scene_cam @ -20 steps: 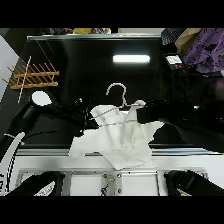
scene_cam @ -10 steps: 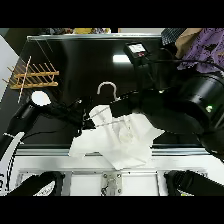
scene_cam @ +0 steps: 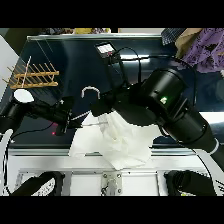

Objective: Fold the clothes and pants, and hang the long-sleeved shirts on hangers.

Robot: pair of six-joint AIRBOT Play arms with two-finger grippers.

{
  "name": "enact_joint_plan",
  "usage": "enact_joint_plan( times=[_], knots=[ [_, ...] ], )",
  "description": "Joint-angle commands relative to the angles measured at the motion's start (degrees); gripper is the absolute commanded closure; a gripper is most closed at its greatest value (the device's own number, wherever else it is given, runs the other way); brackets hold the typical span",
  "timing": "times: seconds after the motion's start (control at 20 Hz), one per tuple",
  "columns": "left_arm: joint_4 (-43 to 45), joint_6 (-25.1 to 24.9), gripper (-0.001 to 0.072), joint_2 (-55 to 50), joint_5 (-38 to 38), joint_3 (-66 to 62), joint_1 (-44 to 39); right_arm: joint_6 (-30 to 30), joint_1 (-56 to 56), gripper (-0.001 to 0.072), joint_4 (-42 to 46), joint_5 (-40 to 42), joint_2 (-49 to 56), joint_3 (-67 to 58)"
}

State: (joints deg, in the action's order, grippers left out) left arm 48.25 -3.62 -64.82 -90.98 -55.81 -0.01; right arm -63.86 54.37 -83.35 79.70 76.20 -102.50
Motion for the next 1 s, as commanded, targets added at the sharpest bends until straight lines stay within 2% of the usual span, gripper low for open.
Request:
enact_joint_plan(
  times=[0.0,0.5,0.95],
  knots=[
    [0.3,-0.9,0.0683,0.0,-1.0,0.0,3.3,0.0,0.8,0.0691,-0.4,0.2,1.6,-1.1],
    [0.2,-1.7,0.0683,0.0,-2.0,0.0,8.8,-0.3,2.9,0.0691,-0.5,0.2,5.7,-5.8],
    [-0.4,-1.9,0.0683,0.0,-2.4,0.0,8.7,-0.5,3.3,0.0690,-0.5,0.6,7.7,-7.9]
  ],
)
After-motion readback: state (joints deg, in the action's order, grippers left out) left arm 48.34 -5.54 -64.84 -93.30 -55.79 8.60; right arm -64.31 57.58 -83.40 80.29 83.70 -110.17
